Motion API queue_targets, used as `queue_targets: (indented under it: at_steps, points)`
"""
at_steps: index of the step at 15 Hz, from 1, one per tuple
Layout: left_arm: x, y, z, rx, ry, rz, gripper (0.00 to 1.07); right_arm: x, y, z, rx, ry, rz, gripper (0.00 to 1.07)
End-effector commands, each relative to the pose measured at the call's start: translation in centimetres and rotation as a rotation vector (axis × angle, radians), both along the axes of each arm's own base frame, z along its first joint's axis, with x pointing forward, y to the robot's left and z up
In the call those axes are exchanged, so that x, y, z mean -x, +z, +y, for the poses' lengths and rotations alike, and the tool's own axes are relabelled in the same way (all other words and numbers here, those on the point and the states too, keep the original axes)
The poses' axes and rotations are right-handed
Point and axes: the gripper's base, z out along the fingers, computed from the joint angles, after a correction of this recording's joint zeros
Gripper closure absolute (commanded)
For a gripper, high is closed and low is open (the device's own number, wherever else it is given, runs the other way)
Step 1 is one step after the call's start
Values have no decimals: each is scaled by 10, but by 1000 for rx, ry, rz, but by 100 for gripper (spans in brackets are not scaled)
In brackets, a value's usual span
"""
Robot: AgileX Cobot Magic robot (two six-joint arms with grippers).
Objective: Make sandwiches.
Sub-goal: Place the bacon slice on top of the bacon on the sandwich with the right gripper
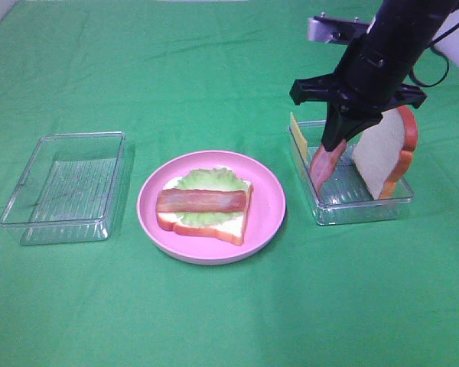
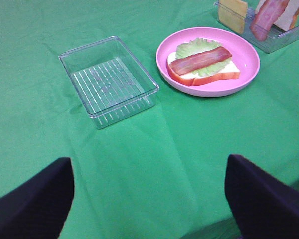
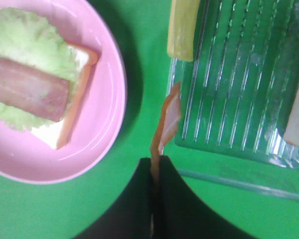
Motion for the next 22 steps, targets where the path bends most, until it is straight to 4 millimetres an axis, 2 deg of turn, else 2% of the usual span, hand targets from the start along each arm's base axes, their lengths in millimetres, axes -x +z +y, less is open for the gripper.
queue_targets:
  at_steps: [1, 2, 4, 6, 7, 8, 10, 11, 12, 13, 15, 16, 19, 21, 22]
  points:
    - [2, 0, 1, 19, 2, -23, 27, 6, 12, -1, -4, 3, 6, 107]
    - [2, 0, 1, 19, 2, -23, 27, 19, 38, -1, -52, 1, -14, 107]
    - [2, 0, 1, 19, 2, -23, 27, 29, 57, 10, -215, 0, -12, 107]
    - [2, 0, 1, 19, 2, -23, 27, 30, 62, 26, -401, 81, -13, 107]
    - [2, 0, 1, 19, 2, -23, 27, 30, 62, 26, -401, 81, -13, 107]
    - [2, 0, 1, 19, 2, -23, 27, 28, 63, 36, -529, 121, -15, 107]
    - [2, 0, 1, 19, 2, -23, 27, 24, 52, 59, -659, 145, 28, 107]
    - [2, 0, 1, 19, 2, -23, 27, 24, 52, 59, -659, 145, 28, 107]
    - [2, 0, 1, 19, 2, -23, 27, 19, 31, 85, -668, 123, 22, 107]
    - [2, 0, 1, 19, 2, -23, 27, 16, 20, 99, -670, 99, 1, 107]
    - [2, 0, 1, 19, 2, -23, 27, 11, 3, 114, -670, 58, -18, 107]
    - [2, 0, 1, 19, 2, -23, 27, 4, -15, 121, -674, 10, -6, 107]
    - [2, 0, 1, 19, 2, -23, 27, 0, -33, 119, -634, 8, 13, 107]
    - [2, 0, 1, 19, 2, -23, 27, 0, -45, 113, -526, 16, 29, 107]
    - [2, 0, 1, 19, 2, -23, 27, 1, -50, 106, -426, -38, 52, 107]
